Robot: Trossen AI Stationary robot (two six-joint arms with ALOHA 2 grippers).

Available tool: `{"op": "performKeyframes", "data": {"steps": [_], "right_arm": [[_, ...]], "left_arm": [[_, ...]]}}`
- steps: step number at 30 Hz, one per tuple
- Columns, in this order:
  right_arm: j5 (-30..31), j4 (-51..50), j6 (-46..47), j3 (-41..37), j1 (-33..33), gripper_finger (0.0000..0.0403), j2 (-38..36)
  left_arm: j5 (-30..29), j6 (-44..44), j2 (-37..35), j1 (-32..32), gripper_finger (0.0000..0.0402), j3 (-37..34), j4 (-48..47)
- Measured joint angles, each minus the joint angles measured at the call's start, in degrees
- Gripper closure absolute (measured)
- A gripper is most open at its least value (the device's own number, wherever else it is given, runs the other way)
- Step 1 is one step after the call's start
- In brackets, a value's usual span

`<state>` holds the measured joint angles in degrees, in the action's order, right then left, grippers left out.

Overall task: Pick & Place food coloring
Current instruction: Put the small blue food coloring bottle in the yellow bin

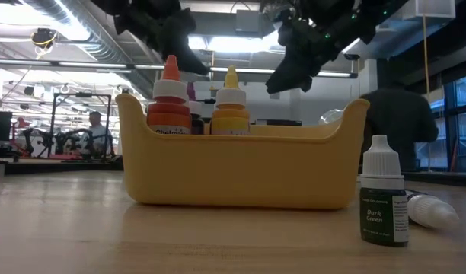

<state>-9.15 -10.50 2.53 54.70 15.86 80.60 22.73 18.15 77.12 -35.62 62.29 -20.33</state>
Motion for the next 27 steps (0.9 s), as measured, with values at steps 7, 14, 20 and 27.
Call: {"op": "performKeyframes", "data": {"steps": [7,14,20,27], "right_arm": [[-0.06,0.00,2.61,0.00,-1.21,0.0280,0.33],[-3.50,-6.48,3.42,0.00,-7.07,0.0280,-0.73],[-0.45,-16.31,4.71,0.00,-18.00,0.0280,-4.81],[1.53,-23.21,13.17,0.02,-32.64,0.0280,-7.43]], "left_arm": [[-0.53,-0.60,1.85,0.40,0.0343,-0.01,4.00],[-0.61,-5.95,2.43,5.11,0.0343,-0.01,5.61],[-2.88,-9.84,2.73,17.88,0.0343,-0.01,9.17],[-24.45,-18.31,2.97,34.38,0.0343,-0.07,13.81]]}}
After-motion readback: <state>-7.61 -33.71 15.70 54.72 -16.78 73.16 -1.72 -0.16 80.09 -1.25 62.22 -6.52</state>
